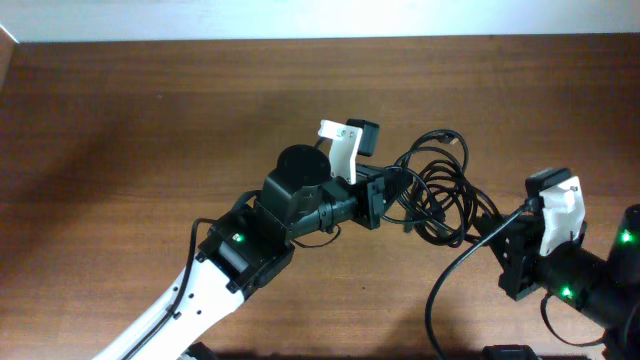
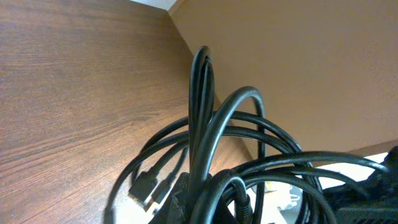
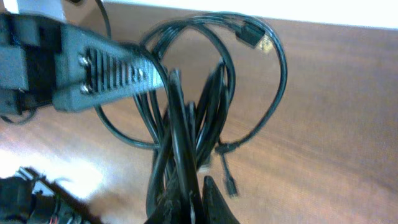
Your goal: Untangle cables
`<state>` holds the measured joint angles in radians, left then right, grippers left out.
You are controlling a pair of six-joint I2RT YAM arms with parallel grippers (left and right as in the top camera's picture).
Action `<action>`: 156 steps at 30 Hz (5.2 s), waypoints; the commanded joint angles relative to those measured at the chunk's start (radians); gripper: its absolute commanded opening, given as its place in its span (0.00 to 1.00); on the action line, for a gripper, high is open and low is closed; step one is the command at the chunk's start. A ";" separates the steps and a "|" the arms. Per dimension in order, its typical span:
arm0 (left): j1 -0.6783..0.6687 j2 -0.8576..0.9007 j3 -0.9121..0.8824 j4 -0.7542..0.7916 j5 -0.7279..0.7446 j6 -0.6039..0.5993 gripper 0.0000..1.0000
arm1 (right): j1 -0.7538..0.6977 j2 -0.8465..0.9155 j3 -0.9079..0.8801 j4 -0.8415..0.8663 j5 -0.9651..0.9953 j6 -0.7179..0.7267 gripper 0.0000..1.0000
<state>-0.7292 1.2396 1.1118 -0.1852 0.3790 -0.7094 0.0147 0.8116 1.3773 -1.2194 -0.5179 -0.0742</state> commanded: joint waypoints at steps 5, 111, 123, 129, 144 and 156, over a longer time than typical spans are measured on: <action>0.028 -0.015 -0.007 -0.072 -0.092 -0.016 0.00 | -0.002 -0.023 0.028 0.167 -0.009 0.194 0.04; -0.063 -0.286 -0.006 -0.117 -0.023 0.721 0.99 | -0.002 -0.026 0.027 -0.084 -0.074 -0.097 0.04; -0.063 -0.227 -0.006 -0.116 -0.018 0.721 0.99 | -0.002 -0.026 0.027 -0.110 -0.354 -0.345 0.04; -0.063 -0.192 -0.006 -0.122 -0.019 0.721 0.99 | -0.002 -0.026 0.027 -0.113 -0.436 -0.393 0.04; -0.063 -0.148 -0.006 -0.179 0.000 0.721 0.05 | -0.002 -0.026 0.027 -0.079 -0.499 -0.415 0.49; -0.062 -0.148 -0.006 -0.171 -0.010 0.721 0.00 | -0.002 -0.026 0.027 -0.109 -0.408 -0.415 0.69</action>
<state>-0.7952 1.0962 1.1049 -0.3481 0.3813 0.0074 0.0143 0.7898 1.3903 -1.3178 -0.9619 -0.4931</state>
